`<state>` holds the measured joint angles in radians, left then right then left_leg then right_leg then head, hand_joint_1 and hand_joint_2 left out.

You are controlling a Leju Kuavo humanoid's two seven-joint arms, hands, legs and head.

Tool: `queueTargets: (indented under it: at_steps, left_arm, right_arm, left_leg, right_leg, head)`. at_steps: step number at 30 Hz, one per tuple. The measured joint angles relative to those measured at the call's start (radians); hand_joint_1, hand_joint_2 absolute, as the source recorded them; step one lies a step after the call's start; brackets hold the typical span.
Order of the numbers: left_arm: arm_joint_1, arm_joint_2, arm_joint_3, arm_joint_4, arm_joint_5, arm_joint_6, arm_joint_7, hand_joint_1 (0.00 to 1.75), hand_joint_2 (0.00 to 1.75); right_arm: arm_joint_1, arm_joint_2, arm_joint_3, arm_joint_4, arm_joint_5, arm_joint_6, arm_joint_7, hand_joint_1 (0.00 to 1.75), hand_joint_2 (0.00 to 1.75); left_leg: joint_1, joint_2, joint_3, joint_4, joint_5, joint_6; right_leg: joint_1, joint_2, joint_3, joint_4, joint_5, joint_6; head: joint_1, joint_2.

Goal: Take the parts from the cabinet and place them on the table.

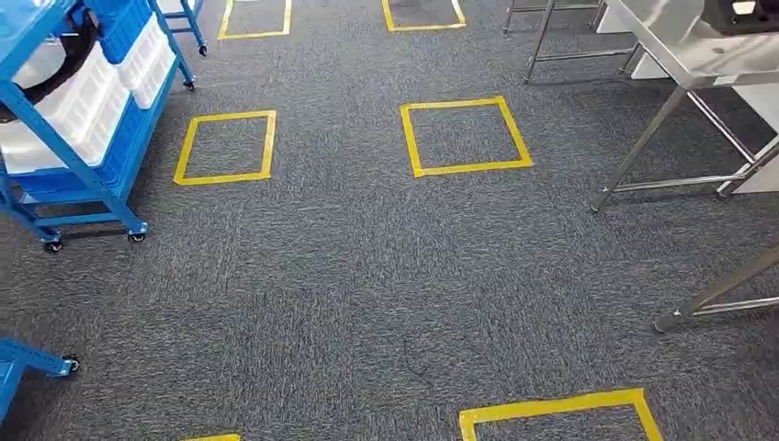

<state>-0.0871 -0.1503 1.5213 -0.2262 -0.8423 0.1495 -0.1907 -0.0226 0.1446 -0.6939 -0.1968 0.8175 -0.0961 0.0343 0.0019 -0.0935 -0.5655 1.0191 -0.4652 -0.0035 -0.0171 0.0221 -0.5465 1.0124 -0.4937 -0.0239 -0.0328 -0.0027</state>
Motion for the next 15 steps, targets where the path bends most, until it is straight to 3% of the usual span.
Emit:
queueTargets:
  at_steps: [1,2,4,5,6,7,9,10,12,14,15]
  left_arm:
    - [0.0,-0.002,0.0,0.0,0.0,0.0,-0.001,0.0,0.0]
    - [-0.002,-0.005,-0.001,0.0,-0.001,-0.002,-0.001,0.0,0.0]
    - [-0.005,-0.006,-0.001,0.0,-0.002,-0.002,-0.001,0.0,0.0]
    - [-0.004,-0.006,-0.001,0.0,-0.002,-0.002,-0.001,0.0,0.0]
    - [-0.002,-0.006,-0.001,-0.001,-0.002,-0.002,-0.001,0.0,0.0]
    - [-0.001,-0.006,-0.002,-0.001,-0.002,-0.002,0.0,0.0,0.0]
    - [0.0,-0.006,-0.002,-0.003,-0.002,-0.003,0.002,0.0,0.0]
    - [-0.001,-0.006,-0.003,-0.003,-0.002,-0.003,0.002,0.0,0.0]
    - [-0.004,-0.006,-0.003,-0.004,-0.002,-0.004,0.002,0.0,0.0]
    - [0.001,-0.006,-0.003,-0.005,-0.002,-0.004,0.002,0.0,0.0]
    - [0.001,-0.006,-0.003,-0.006,-0.002,-0.004,0.002,0.0,0.0]
  right_arm:
    - [0.002,0.0,-0.001,0.0,0.0,0.0,0.001,0.0,0.0]
    - [0.004,0.0,-0.002,0.0,0.0,0.0,0.001,0.0,0.0]
    - [0.006,0.0,-0.004,0.0,0.0,0.0,0.001,0.0,0.0]
    - [0.006,0.0,-0.005,0.0,0.0,0.0,0.001,0.0,0.0]
    - [0.005,0.0,-0.005,0.0,0.0,0.0,0.001,0.0,0.0]
    - [0.005,0.0,-0.006,0.0,0.0,0.002,0.002,0.0,0.0]
    - [0.004,0.001,-0.006,0.0,0.002,0.003,0.005,0.0,0.0]
    - [0.005,0.002,-0.006,0.0,0.003,0.002,0.006,0.0,0.0]
    - [0.003,0.002,-0.008,0.0,0.003,0.002,0.007,0.0,0.0]
    - [-0.003,0.002,-0.008,0.0,0.003,0.002,0.007,0.0,0.0]
    - [-0.005,0.003,-0.008,0.0,0.003,0.002,0.007,0.0,0.0]
  left_leg:
    - [0.001,0.039,-0.009,0.026,-0.02,-0.004]
    - [0.002,0.066,-0.037,0.085,-0.059,-0.01]
    - [0.009,0.08,-0.114,0.245,-0.134,-0.022]
    - [0.011,0.082,-0.137,0.293,-0.146,-0.026]
    - [0.012,0.085,-0.139,0.298,-0.137,-0.028]
    - [0.014,0.088,-0.118,0.255,-0.104,-0.03]
    - [0.015,0.107,-0.025,0.078,-0.016,-0.028]
    - [0.014,0.146,0.01,0.005,-0.005,-0.023]
    - [0.005,0.13,0.008,0.001,-0.007,-0.005]
    - [0.0,0.118,0.005,0.0,-0.007,0.006]
    - [0.005,0.108,0.017,-0.012,0.001,0.018]
  right_leg:
    - [0.001,-0.008,0.004,-0.003,0.001,-0.003]
    - [0.002,-0.017,0.004,-0.003,-0.002,-0.011]
    - [0.007,-0.04,0.005,-0.003,-0.003,-0.014]
    - [0.007,-0.049,0.005,-0.002,-0.005,-0.014]
    - [0.007,-0.058,0.006,-0.002,-0.006,-0.012]
    - [0.007,-0.067,0.008,-0.002,-0.008,-0.011]
    - [0.005,-0.084,0.018,0.0,-0.014,-0.004]
    - [0.007,-0.091,0.021,0.001,-0.018,0.002]
    - [0.013,-0.102,0.023,0.003,-0.024,0.015]
    - [0.011,-0.112,0.029,-0.003,-0.023,0.025]
    - [0.009,-0.111,0.03,0.0,-0.028,0.034]
  head:
    - [0.0,0.0]
    - [0.0,0.0]
    - [0.0,0.0]
    - [0.0,0.0]
    - [0.0,0.0]
    - [0.0,0.0]
    - [0.0,0.0]
    - [0.0,0.0]
    - [0.0,0.0]
    - [0.0,0.0]
    - [0.0,0.0]
